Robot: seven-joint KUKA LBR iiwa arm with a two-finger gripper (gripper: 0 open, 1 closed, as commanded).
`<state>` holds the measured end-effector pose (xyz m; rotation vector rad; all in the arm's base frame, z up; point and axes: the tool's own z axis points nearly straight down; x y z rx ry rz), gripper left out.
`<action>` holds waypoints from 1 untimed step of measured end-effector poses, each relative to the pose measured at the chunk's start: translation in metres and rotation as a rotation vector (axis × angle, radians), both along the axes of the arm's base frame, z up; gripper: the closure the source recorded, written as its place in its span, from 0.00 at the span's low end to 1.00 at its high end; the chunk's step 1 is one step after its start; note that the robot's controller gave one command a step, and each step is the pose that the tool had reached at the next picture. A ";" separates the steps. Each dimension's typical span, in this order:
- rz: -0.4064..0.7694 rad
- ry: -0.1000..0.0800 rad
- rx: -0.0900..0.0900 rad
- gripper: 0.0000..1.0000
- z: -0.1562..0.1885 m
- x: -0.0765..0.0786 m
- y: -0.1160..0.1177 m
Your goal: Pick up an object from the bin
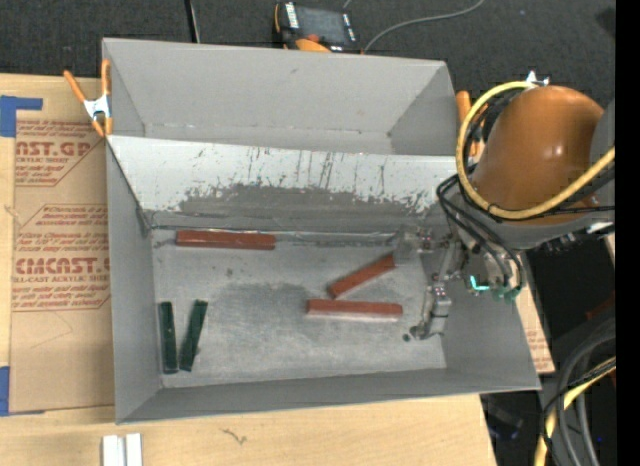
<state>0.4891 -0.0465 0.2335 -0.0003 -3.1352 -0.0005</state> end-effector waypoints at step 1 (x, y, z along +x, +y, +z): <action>0.009 0.000 0.000 0.00 -0.139 0.032 0.029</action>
Offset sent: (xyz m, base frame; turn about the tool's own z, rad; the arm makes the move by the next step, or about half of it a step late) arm 0.0339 0.0277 -0.1344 -0.0074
